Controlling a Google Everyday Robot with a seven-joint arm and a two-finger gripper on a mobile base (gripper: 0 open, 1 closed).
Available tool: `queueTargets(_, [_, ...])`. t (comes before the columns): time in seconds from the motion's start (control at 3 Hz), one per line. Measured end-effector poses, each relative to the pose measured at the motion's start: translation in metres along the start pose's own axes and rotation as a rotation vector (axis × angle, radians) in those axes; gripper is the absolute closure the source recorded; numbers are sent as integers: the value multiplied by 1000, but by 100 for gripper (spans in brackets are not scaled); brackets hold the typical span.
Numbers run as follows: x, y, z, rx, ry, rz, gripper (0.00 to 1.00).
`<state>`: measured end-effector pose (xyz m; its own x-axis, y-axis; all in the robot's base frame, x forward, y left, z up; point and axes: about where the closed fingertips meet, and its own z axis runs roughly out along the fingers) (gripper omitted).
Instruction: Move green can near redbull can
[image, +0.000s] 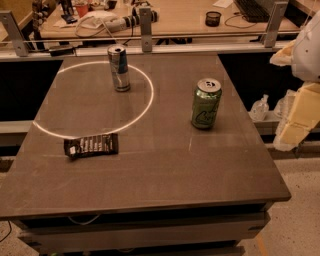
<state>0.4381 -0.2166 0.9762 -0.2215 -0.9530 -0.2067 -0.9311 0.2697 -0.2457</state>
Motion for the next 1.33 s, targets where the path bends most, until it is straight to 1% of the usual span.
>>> queueTargets(0.33, [0, 0, 0, 0, 0, 0, 0])
queueTargets(0.67, [0, -1, -3, 7, -41, 40, 0])
queueTargets(1.0, [5, -1, -9, 42, -162, 164, 0])
queueTargets(1.33, [10, 0, -9, 102, -334, 247, 0])
